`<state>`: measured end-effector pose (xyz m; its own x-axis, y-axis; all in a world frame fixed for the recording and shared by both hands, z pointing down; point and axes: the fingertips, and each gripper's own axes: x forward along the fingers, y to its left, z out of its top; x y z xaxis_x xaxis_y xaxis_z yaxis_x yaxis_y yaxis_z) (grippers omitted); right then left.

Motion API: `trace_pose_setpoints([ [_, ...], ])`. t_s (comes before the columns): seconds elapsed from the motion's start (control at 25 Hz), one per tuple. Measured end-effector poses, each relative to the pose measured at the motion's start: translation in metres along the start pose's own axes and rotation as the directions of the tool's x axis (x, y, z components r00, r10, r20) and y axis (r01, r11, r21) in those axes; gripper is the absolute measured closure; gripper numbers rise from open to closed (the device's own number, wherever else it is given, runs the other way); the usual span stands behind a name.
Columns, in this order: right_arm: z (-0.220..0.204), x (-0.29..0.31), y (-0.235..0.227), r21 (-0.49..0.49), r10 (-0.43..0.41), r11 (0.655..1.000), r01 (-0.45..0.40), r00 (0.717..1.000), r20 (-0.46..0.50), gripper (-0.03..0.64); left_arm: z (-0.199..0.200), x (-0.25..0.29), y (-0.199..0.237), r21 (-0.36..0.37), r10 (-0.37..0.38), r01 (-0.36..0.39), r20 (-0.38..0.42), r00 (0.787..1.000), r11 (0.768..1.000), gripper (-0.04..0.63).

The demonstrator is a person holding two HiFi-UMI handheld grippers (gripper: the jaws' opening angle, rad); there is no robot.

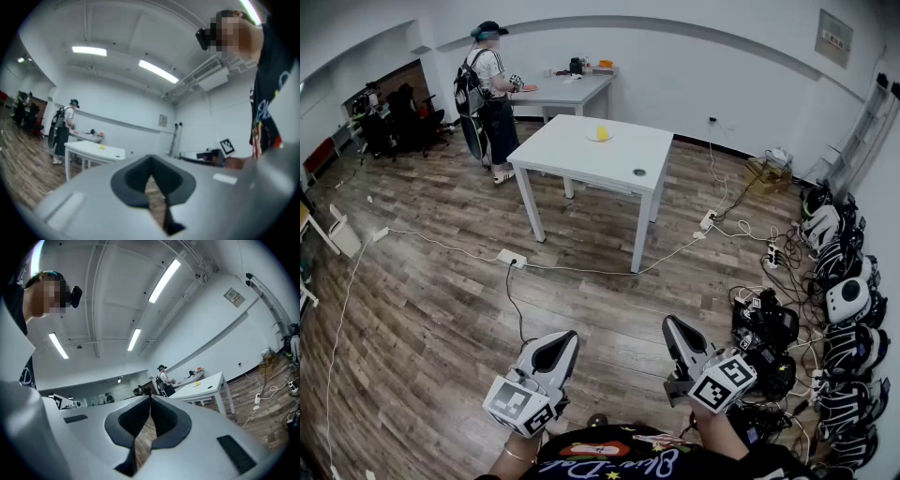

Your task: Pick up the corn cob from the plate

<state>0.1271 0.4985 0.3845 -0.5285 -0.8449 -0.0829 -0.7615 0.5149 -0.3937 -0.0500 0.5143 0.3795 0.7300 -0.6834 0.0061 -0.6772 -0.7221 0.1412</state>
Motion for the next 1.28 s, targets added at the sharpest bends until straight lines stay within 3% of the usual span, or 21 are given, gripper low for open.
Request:
trace_pose_setpoints([
  [0.32,-0.008,0.053,0.005,-0.03,0.049,0.998,-0.049,0.999,0.006,0.601,-0.013,0.021,0.053,-0.027,-0.014,0.014,-0.013,1.0,1.0,0.6],
  [0.6,0.01,0.104,-0.077,-0.005,-0.035,0.999,0.035,0.999,0.029,0.601,-0.016,0.092,0.105,-0.038,-0.035,0.034,-0.027,0.999,0.999,0.6],
  [1.04,0.059,0.27,-0.201,-0.025,0.066,0.997,-0.066,0.998,0.004,0.6,0.018,0.261,0.222,-0.012,0.027,-0.027,-0.011,1.0,1.0,0.6],
  [1.16,0.059,0.306,-0.228,-0.014,0.092,0.996,-0.093,0.995,-0.034,0.601,0.016,0.291,0.243,0.02,0.046,-0.046,-0.037,0.998,0.999,0.6],
  [1.28,0.052,0.347,-0.251,0.004,0.089,0.996,-0.089,0.994,-0.068,0.6,0.011,0.309,0.28,0.002,0.085,-0.085,-0.047,0.995,0.996,0.6],
])
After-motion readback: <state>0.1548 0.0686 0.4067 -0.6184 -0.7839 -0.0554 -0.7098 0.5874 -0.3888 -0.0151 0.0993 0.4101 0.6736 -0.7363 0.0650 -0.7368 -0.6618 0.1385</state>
